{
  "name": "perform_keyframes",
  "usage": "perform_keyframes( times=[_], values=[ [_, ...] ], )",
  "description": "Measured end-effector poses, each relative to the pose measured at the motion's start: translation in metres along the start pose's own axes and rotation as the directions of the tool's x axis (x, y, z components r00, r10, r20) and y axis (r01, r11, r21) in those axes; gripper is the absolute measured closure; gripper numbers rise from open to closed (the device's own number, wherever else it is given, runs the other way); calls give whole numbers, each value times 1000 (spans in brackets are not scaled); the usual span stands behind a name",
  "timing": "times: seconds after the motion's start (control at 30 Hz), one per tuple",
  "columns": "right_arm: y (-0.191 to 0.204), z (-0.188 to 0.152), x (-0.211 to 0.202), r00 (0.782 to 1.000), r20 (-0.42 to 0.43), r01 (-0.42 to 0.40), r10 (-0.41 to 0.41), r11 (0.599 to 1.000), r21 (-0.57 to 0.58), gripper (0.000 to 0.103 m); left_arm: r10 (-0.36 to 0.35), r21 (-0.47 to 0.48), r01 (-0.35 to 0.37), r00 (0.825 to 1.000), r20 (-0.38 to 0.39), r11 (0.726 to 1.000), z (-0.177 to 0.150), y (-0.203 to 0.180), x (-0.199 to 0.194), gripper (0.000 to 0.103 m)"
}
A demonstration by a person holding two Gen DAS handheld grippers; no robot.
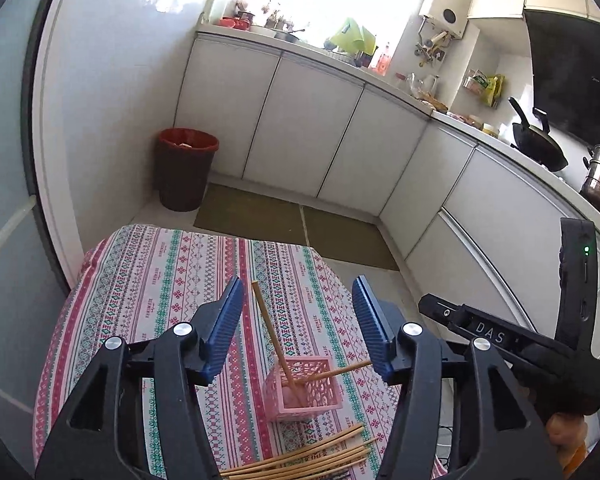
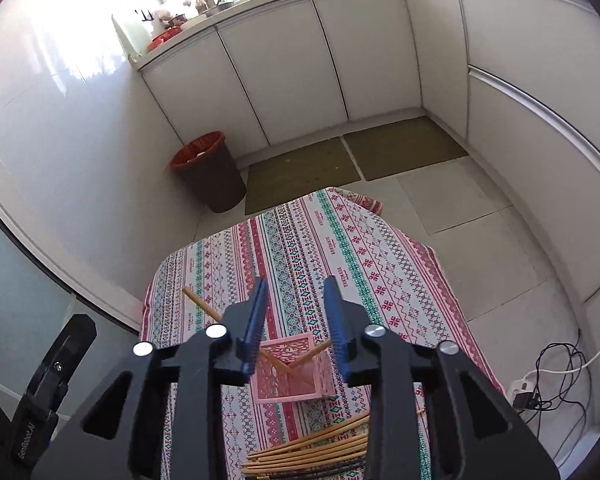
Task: Organize utensils
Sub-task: 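Lower the chopstick into the pink holder and open the right gripper, then move the left gripper back to the bundle and grasp another chopstick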
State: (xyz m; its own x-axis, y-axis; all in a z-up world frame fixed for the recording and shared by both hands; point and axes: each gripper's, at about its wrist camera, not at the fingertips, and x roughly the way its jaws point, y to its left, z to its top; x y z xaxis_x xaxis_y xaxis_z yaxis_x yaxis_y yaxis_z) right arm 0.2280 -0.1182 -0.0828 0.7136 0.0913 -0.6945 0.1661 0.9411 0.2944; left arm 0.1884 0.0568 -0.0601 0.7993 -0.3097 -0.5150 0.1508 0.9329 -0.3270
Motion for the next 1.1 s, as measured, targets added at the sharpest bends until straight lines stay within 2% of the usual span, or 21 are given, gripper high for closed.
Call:
perform_keyframes(
  times=[0.1,0.2,0.3,0.63,0.7,0.8,0.87,0.9,0.97,1.03,1.07,1.1],
  values=[
    [2,-8,-5,1000,3,30,-30,999,-16,56,15,12,-15,1000,-5,1000,-5,-3,-3,39],
    [0,-16,-12,997,5,73,-73,997,-20,49,32,33,-32,999,-8,999,-9,-9,-7,35],
    [-6,-24,-20,995,8,101,-101,995,-20,45,50,50,-49,999,-2,998,-13,-13,-14,32],
    [-23,-56,-59,976,56,210,-210,978,6,22,117,106,-113,992,-37,988,-41,-18,-21,7],
    [-28,-64,-68,966,80,246,-246,969,6,15,133,124,-125,989,-64,984,-50,-18,-18,7],
    [-39,-81,-83,949,122,293,-291,956,1,7,130,168,-105,980,-149,980,-66,-22,-8,7],
    [-54,-94,-91,946,112,308,-306,952,-1,7,108,206,-58,964,-243,977,-79,-26,3,7],
    [-64,-101,-92,947,87,311,-310,950,3,7,85,226,-12,945,-315,974,-88,-30,12,7],
    [-85,-113,-93,952,24,305,-306,952,29,7,31,241,83,899,-437,967,-106,-37,27,7],
    [-114,-126,-94,954,-48,298,-295,949,98,7,6,272,168,842,-540,948,-126,-49,43,7],
    [-129,-132,-95,955,-81,293,-284,945,148,7,9,299,199,819,-574,933,-135,-58,49,7],
    [-144,-137,-98,958,-109,283,-266,938,201,7,15,322,219,806,-591,921,-144,-66,54,7]
  ],
)
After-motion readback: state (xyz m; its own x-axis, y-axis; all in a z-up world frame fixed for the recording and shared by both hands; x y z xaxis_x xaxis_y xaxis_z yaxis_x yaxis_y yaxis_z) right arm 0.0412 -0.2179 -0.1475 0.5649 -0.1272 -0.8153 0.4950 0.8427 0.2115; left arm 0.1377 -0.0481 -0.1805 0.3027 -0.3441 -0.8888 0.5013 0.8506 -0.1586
